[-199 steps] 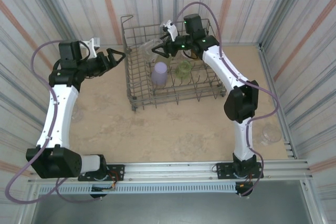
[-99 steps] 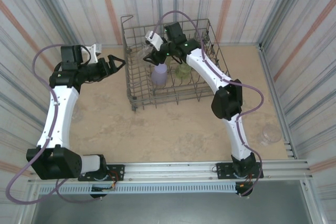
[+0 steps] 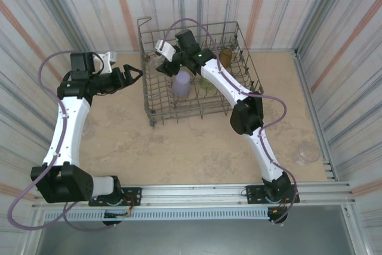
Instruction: Load the cups into the dish rack
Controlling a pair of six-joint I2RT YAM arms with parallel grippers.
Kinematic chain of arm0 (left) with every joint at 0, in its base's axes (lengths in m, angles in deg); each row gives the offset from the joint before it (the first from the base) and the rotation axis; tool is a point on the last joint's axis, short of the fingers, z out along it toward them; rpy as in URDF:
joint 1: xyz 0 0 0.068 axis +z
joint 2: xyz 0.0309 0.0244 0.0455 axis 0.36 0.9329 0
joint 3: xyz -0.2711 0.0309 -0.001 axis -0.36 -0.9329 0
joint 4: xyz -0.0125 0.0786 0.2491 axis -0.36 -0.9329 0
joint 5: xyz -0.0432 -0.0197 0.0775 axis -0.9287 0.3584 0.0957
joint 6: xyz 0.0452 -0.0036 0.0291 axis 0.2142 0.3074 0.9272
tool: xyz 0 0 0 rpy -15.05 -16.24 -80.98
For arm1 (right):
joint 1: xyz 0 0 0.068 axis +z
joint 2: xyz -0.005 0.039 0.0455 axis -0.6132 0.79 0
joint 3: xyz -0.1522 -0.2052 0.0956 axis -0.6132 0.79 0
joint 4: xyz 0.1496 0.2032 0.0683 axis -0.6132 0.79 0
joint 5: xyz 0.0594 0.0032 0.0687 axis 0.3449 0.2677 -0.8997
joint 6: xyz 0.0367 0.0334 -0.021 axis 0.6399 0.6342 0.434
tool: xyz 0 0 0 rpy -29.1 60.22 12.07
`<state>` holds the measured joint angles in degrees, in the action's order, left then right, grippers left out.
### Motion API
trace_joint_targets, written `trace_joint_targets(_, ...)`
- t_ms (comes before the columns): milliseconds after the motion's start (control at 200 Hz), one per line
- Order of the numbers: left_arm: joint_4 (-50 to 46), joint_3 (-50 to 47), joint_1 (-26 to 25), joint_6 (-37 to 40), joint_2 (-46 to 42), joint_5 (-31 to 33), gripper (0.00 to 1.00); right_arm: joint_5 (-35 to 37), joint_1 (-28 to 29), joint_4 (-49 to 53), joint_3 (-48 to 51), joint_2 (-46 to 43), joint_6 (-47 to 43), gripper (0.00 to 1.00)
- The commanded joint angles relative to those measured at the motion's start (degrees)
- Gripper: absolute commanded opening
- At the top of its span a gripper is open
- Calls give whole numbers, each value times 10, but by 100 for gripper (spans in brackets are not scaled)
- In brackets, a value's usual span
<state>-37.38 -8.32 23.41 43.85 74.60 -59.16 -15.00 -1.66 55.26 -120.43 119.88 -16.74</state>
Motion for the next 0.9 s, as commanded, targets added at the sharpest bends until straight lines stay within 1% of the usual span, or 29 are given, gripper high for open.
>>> trace_joint_targets(0, 4, -10, 7, 16, 2, -13, 99, 6, 9, -22, -31, 21, -17, 38)
trace_joint_targets(245, 4, -12, 7, 20, 3, -14, 99, 6, 26, 12, -35, 29, -33, 37)
trace_joint_targets(506, 15, -25, 7, 15, 1, -17, 99, 32, 40, 44, -35, 36, -58, 36)
trace_joint_targets(897, 15, -28, 7, 12, -5, -23, 99, 31, 53, 125, -32, 3, -59, 35)
